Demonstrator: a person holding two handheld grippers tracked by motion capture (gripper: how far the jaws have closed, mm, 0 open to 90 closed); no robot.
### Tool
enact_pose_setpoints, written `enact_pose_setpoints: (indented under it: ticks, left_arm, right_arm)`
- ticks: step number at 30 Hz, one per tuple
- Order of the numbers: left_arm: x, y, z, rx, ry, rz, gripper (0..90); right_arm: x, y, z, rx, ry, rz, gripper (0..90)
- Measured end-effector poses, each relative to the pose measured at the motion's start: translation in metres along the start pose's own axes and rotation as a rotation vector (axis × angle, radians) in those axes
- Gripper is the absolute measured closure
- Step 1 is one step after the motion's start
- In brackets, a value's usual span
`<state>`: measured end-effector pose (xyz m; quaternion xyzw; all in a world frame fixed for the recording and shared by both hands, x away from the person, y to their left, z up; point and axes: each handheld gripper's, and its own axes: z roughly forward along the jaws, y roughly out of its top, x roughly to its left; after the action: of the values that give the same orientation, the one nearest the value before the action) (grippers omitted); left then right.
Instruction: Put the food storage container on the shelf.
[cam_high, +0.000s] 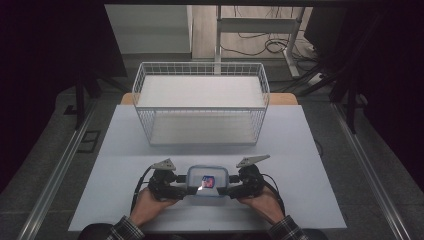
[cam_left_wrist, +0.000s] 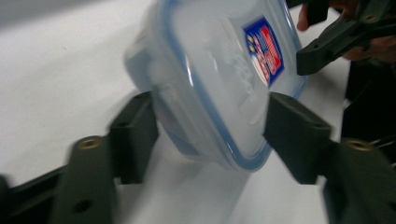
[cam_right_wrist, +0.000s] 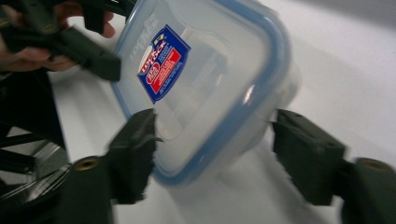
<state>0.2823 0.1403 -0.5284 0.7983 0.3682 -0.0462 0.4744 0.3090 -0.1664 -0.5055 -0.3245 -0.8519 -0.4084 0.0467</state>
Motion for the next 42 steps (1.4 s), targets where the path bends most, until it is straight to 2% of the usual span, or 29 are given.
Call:
enact_pose_setpoints:
  ticks: [1,2,3,4,7,11,14,15,16,19,20,23,24,25,26,33,42]
  left_arm:
    - [0.0,0.0,0.0,0.0,0.0,0.0,41.1]
    - [0.001,-0.002,-0.002,-0.008,-0.019,-0.012,43.0]
    - [0.001,-0.002,-0.002,-0.008,-0.019,-0.012,45.1]
    - [0.002,-0.003,-0.006,-0.014,-0.045,-0.028,47.8]
    - [0.004,-0.007,-0.01,-0.026,-0.079,-0.048,55.2]
    - [0.005,-0.007,-0.01,-0.031,-0.087,-0.048,56.3]
    - [0.012,-0.008,-0.01,-0.041,-0.127,-0.095,57.8]
    - [0.012,-0.008,-0.01,-0.041,-0.127,-0.095,58.1]
    - [0.015,-0.008,-0.008,-0.055,-0.138,-0.112,58.3]
    - [0.016,-0.007,-0.007,-0.062,-0.141,-0.115,58.2]
    - [0.017,-0.006,-0.006,-0.073,-0.155,-0.128,58.2]
    - [0.019,-0.004,-0.007,-0.089,-0.171,-0.141,58.1]
    - [0.022,-0.002,-0.01,-0.11,-0.19,-0.153,58.0]
    - [0.022,-0.002,-0.01,-0.11,-0.19,-0.153,58.0]
    - [0.019,0.001,-0.013,-0.104,-0.164,-0.126,58.0]
    - [0.016,0.009,-0.023,-0.117,-0.149,-0.107,57.9]
    - [0.011,0.034,-0.039,-0.122,-0.128,-0.064,58.0]
  right_arm:
    - [0.0,0.0,0.0,0.0,0.0,0.0,38.6]
    - [0.001,-0.002,-0.004,-0.012,0.0,-0.002,44.2]
    - [0.001,-0.002,-0.004,-0.012,0.0,-0.002,44.2]
    - [-0.001,-0.002,-0.006,-0.015,0.016,0.005,47.2]
    - [-0.005,-0.004,-0.01,-0.036,0.054,0.036,52.6]
    - [-0.007,-0.006,-0.011,-0.042,0.076,0.052,54.2]
    - [-0.009,-0.007,-0.012,-0.047,0.084,0.062,54.8]
    - [-0.009,-0.007,-0.012,-0.047,0.084,0.062,54.8]
    - [-0.009,-0.006,-0.013,-0.055,0.082,0.068,55.3]
    - [-0.011,-0.006,-0.015,-0.071,0.08,0.081,55.5]
    - [-0.012,-0.006,-0.016,-0.081,0.083,0.09,55.9]
    - [-0.014,-0.005,-0.019,-0.107,0.102,0.113,56.7]
    - [-0.014,-0.003,-0.023,-0.132,0.12,0.117,58.4]
    - [-0.014,-0.003,-0.023,-0.132,0.12,0.117,58.4]
    - [-0.014,-0.002,-0.024,-0.143,0.133,0.122,58.6]
    - [-0.011,0.005,-0.025,-0.158,0.139,0.11,58.7]
    - [-0.006,0.025,-0.037,-0.194,0.14,0.089,58.8]
